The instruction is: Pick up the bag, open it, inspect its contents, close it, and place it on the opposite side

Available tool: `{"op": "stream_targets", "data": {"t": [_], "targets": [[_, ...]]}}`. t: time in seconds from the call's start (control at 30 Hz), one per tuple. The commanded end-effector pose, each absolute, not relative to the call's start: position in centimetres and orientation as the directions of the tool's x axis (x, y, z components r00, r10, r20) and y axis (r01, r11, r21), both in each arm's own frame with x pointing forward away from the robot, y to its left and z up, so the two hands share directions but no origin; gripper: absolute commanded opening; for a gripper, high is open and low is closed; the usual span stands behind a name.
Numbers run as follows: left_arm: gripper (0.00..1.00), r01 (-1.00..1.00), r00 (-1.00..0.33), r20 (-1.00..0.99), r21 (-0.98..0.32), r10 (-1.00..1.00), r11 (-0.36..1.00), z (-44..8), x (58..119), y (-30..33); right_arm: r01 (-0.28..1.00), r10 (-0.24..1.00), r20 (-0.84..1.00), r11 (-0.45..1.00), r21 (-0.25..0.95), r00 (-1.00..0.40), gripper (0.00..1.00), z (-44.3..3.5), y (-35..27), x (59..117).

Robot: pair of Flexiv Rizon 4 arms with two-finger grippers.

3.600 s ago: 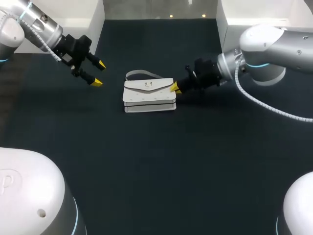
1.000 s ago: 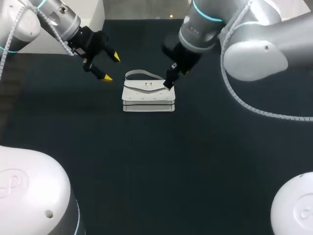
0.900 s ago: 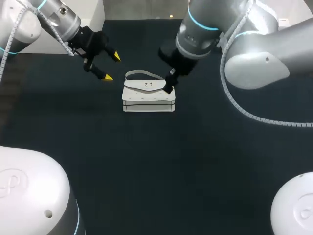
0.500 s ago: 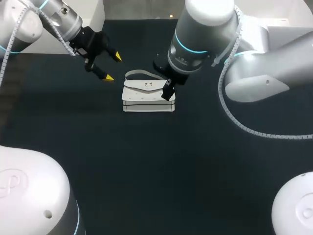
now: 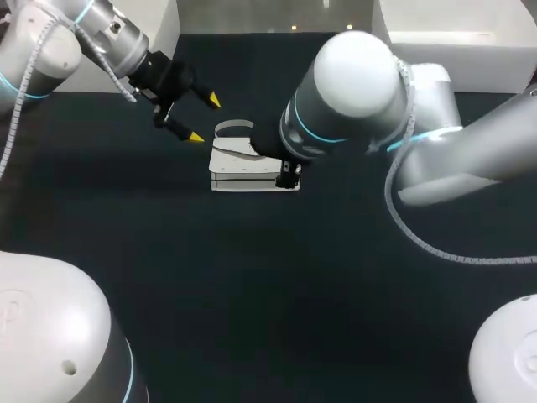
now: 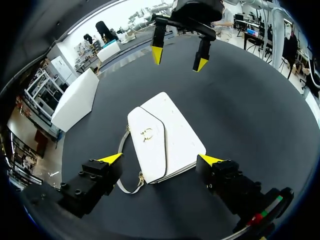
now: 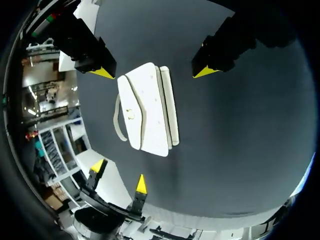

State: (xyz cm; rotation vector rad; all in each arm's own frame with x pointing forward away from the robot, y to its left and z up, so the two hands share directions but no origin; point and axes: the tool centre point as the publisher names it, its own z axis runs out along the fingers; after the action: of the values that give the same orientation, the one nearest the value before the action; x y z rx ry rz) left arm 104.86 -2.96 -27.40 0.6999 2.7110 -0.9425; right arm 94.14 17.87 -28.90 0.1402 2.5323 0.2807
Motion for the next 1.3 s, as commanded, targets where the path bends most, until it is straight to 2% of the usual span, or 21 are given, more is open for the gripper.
{"op": "stream_targets", "data": {"t": [0.03, 0.37, 0.63, 0.93, 1.13, 1.17, 1.2, 1.3], "targets": [[1.00, 0.490, -0.872, -0.308, -0.550, 0.380, 0.676, -27.8, 105.9, -3.1, -0.042, 0.150, -0.618, 0.958, 0.285, -0.772, 1.00, -30.1, 17.3, 93.9], [1.00, 0.495, -0.869, -0.315, -0.545, 0.382, 0.677, -27.9, 106.0, -3.3, -0.042, 0.150, -0.618, 0.958, 0.285, -0.772, 1.00, -30.1, 17.3, 93.9], [1.00, 0.539, -0.841, -0.381, -0.533, 0.383, 0.652, -28.4, 106.0, -4.5, -0.065, 0.064, -0.713, 0.986, 0.152, -0.698, 1.00, -32.2, 18.1, 95.1], [1.00, 0.557, -0.830, -0.397, -0.530, 0.393, 0.640, -28.7, 106.0, -5.1, -0.067, 0.076, -0.728, 0.984, 0.165, -0.681, 1.00, -33.7, 19.0, 96.2], [1.00, 0.567, -0.823, -0.399, -0.533, 0.405, 0.628, -29.0, 105.8, -5.3, -0.077, 0.052, -0.747, 0.988, 0.136, -0.663, 0.57, -34.1, 19.2, 97.5], [1.00, 0.568, -0.822, -0.399, -0.533, 0.406, 0.627, -29.0, 105.8, -5.3, -0.076, 0.047, -0.750, 0.989, 0.128, -0.660, 0.56, -34.2, 19.2, 97.7], [1.00, 0.570, -0.821, -0.399, -0.533, 0.408, 0.626, -29.0, 105.7, -5.3, -0.076, 0.046, -0.750, 0.989, 0.128, -0.660, 0.49, -34.3, 19.1, 98.0], [1.00, 0.573, -0.819, -0.402, -0.531, 0.409, 0.624, -29.0, 105.6, -5.3, -0.065, 0.048, -0.752, 0.991, 0.121, -0.658, 0.49, -34.6, 18.9, 98.5]]}}
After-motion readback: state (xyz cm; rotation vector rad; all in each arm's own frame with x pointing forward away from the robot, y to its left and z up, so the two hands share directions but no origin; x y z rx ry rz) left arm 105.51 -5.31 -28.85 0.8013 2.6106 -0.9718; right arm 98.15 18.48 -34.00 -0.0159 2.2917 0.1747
